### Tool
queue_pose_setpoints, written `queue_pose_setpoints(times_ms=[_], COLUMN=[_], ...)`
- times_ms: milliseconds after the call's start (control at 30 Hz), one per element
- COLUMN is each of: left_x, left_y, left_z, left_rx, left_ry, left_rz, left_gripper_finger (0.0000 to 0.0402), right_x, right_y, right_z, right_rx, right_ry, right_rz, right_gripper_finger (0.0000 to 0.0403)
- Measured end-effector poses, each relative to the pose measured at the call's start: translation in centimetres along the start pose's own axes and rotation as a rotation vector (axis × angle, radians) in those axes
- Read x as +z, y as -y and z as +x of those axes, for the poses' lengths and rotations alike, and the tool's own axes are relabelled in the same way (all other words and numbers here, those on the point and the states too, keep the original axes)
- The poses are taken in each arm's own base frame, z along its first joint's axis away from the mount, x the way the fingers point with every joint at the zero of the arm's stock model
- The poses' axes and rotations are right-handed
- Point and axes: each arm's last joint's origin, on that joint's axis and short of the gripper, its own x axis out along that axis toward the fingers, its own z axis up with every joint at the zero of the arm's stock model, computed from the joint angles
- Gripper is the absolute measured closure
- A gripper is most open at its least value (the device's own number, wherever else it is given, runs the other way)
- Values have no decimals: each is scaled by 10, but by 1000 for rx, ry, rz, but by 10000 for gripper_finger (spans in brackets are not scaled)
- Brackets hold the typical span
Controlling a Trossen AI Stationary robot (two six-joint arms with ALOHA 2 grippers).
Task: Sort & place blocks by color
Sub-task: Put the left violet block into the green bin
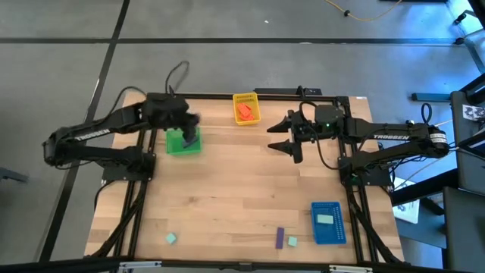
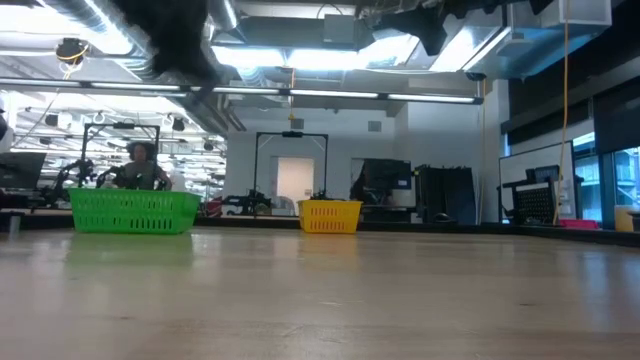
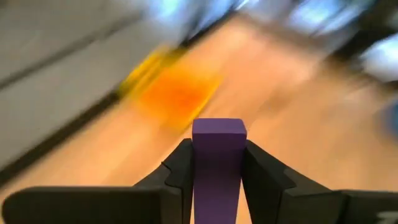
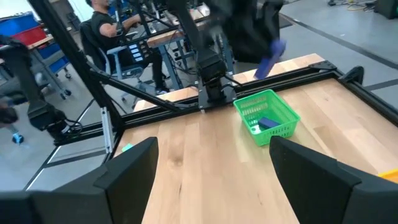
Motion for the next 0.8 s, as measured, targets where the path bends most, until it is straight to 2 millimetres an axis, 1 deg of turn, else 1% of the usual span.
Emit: queue_pose_setpoints(times_ms=[100,167,233,333,400,567,800], left_x=[-25,-40,-59,-81,-97,-119,-124], left_y=[-20,-28,-37,-46,-51,-55,-56], left_z=[4,14,25,39,46,57,62], left_rx=[181,256,325,357,372,403,395], left_ry=[-258,-373,-486,-570,-655,-706,-666], left_rz=[-39,-84,-122,-178,-196,-212,-223], left_gripper_finger=[310,310,310,310,310,310,310], right_x=[0,0,0,0,0,0,0], right_y=[1,1,1,1,1,1,1], right_z=[0,0,0,0,0,0,0], right_rx=[-18,-22,-22,-22,-23,-47,-47], right_ry=[5,5,5,5,6,11,12], right_rz=[0,0,1,3,3,4,6], right_gripper_finger=[92,92,92,92,92,92,92])
